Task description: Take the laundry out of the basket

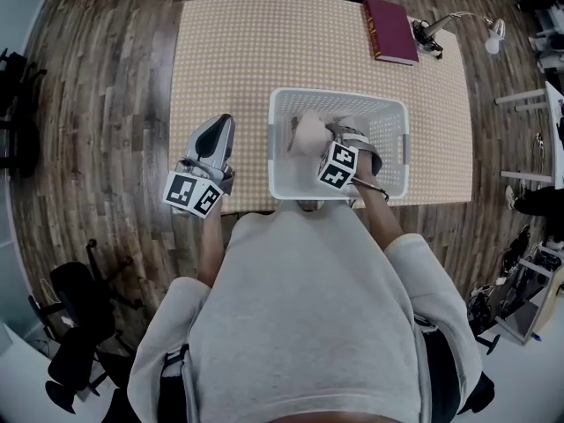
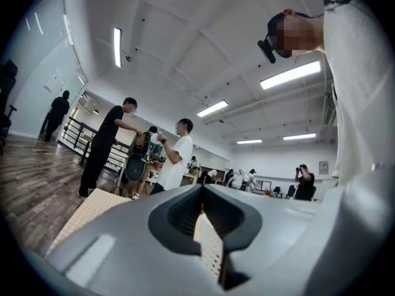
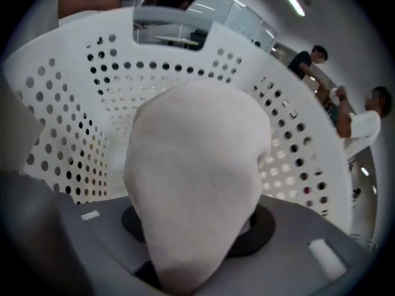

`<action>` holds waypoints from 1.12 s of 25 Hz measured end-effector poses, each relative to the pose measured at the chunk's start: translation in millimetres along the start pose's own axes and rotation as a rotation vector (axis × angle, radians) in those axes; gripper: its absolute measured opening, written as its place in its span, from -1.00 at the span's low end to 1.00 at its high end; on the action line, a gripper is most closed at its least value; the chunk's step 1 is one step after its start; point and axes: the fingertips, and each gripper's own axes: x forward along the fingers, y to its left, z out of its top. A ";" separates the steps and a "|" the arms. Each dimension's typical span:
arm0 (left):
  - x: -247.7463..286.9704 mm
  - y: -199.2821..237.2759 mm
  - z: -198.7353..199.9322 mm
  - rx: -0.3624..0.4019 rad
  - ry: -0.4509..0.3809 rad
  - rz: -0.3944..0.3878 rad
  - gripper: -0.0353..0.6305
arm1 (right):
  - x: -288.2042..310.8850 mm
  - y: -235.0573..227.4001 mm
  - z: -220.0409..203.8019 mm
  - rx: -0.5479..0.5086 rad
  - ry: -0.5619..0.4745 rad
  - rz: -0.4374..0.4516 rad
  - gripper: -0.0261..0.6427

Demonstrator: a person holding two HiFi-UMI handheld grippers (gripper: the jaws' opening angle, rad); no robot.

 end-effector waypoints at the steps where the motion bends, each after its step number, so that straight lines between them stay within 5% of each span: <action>1: 1.6 -1.3 0.8 0.001 0.000 -0.012 -0.87 | -14.9 -6.7 3.0 0.001 -0.011 -0.056 -0.25; 9: 27.6 -20.7 12.8 0.037 -0.022 -0.124 -0.87 | -112.2 -58.1 15.5 -0.002 -0.057 -0.439 -0.24; 17: 30.7 -35.4 15.7 0.054 -0.011 -0.200 -0.87 | -134.4 -72.7 8.2 0.142 -0.093 -0.552 -0.24; 21: 28.2 -26.2 20.8 0.045 -0.024 -0.209 -0.87 | -141.5 -82.2 17.8 0.442 -0.281 -0.515 -0.24; 26: 10.2 -30.5 15.0 0.036 -0.013 -0.231 -0.87 | -178.5 -80.4 27.7 0.981 -0.792 -0.376 -0.24; 28: 6.8 -33.0 14.1 0.034 -0.017 -0.245 -0.87 | -189.3 -80.1 30.0 1.105 -0.950 -0.337 -0.24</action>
